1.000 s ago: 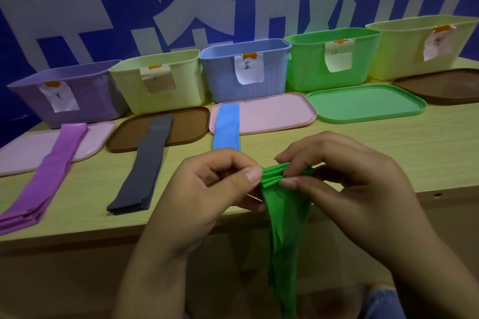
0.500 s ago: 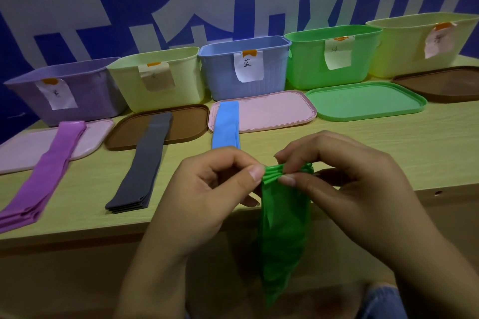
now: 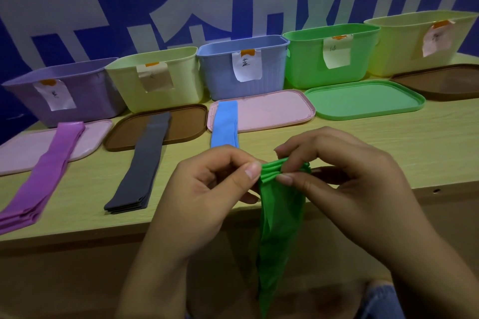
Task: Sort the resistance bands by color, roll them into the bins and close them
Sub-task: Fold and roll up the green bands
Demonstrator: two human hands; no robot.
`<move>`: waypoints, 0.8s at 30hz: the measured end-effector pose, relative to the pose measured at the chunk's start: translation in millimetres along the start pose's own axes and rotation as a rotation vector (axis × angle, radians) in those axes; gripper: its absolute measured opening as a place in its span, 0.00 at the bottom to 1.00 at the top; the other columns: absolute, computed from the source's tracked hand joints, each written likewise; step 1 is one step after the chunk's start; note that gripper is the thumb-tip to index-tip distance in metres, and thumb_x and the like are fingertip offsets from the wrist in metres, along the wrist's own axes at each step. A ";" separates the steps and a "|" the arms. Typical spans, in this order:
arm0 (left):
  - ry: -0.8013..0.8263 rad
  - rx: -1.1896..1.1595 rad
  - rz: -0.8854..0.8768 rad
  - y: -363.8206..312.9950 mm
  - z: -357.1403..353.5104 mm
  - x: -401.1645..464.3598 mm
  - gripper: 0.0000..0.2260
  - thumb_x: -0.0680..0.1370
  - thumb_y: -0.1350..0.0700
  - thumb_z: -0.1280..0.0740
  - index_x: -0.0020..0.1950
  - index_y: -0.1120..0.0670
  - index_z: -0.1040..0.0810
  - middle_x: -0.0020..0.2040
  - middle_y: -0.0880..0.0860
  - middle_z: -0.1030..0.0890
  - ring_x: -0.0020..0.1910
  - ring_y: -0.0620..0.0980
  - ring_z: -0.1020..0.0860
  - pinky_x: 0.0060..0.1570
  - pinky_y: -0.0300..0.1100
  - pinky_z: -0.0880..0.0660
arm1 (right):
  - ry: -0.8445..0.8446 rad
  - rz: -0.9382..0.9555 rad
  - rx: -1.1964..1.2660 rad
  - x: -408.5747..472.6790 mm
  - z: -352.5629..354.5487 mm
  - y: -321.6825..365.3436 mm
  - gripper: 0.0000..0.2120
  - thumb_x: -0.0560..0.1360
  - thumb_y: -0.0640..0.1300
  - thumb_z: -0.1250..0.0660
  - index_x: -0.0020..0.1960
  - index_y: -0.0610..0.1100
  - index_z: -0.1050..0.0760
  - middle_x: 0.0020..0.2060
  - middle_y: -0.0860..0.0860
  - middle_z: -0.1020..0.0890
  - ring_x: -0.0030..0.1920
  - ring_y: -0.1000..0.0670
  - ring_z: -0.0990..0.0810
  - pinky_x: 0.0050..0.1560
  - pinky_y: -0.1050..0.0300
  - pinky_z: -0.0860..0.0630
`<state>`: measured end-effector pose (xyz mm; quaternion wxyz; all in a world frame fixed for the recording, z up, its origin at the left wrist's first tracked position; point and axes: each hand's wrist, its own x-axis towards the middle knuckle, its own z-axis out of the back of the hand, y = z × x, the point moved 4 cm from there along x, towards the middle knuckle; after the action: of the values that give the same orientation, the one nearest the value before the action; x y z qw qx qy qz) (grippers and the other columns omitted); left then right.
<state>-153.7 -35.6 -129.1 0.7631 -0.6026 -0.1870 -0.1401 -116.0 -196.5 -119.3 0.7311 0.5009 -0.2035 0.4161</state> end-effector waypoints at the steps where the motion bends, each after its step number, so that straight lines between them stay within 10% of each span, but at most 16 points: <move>1: 0.002 0.001 -0.001 -0.4 -0.1 0.0 0.08 0.72 0.51 0.35 0.43 0.53 0.18 0.38 0.50 0.17 0.37 0.45 0.19 0.36 0.35 0.23 | -0.005 -0.002 0.002 0.0 -0.1 -0.1 0.05 0.70 0.47 0.33 0.40 0.45 0.22 0.45 0.56 0.19 0.51 0.60 0.21 0.40 0.71 0.25; 24: 0.027 0.068 -0.006 -8.8 -0.8 -6.1 0.05 0.69 0.54 0.27 0.43 0.48 0.19 0.40 0.47 0.16 0.39 0.43 0.18 0.39 0.33 0.23 | -0.045 -0.036 0.033 -1.5 -1.0 1.5 0.04 0.69 0.47 0.32 0.40 0.46 0.22 0.45 0.58 0.19 0.50 0.58 0.20 0.39 0.66 0.23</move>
<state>-162.9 -38.5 -124.4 0.7853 -0.5736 -0.1831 -0.1442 -118.2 -196.0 -119.9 0.7254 0.5256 -0.2040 0.3949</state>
